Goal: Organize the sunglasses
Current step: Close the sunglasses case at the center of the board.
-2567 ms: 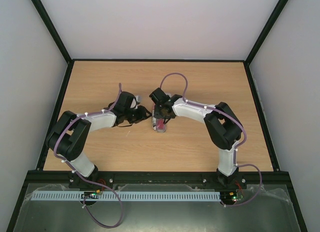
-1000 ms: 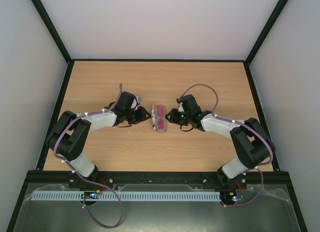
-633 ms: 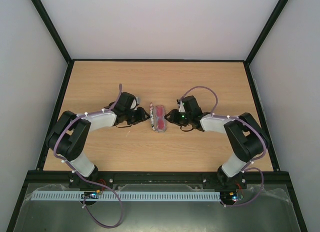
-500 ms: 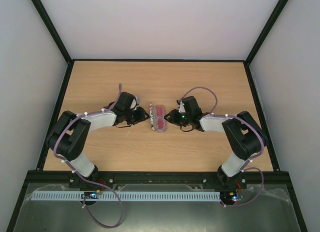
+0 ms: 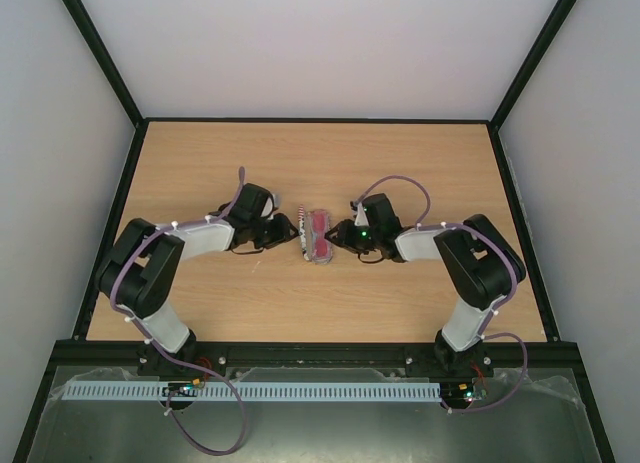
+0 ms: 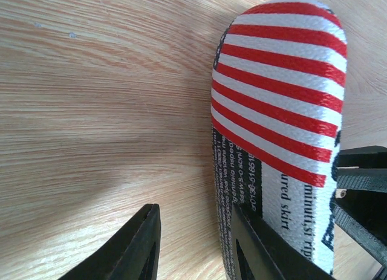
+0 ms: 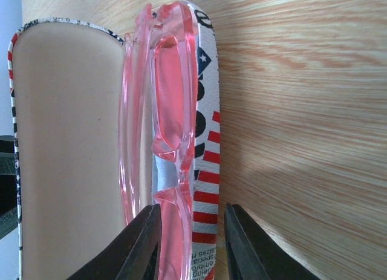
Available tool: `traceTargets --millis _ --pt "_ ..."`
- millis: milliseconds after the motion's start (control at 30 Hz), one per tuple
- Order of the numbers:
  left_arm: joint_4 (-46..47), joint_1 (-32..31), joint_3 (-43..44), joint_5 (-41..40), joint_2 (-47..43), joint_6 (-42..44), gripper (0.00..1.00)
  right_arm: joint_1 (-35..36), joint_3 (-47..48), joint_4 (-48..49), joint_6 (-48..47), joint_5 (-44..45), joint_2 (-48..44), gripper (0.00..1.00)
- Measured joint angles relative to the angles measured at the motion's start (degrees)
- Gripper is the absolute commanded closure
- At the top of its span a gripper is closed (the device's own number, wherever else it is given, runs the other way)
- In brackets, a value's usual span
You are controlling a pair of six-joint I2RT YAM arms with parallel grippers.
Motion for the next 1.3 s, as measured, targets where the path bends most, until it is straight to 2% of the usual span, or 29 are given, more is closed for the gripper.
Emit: traceTargets --millis 633,833,1300 --pt "0.28 0.00 1.57 0.00 3.10 0.00 0.66 -1.36 0.17 3.43 0.17 -2.23 3.19 0.70" --pt "0.46 0.00 1.68 -0.02 3.58 -0.02 0.66 -1.36 0.22 4.68 0.74 -2.91 3.76 0.79" --pt "0.31 0.00 1.68 -0.17 4.39 0.00 0.66 -1.40 0.42 4.87 1.16 -2.91 3.87 0.88"
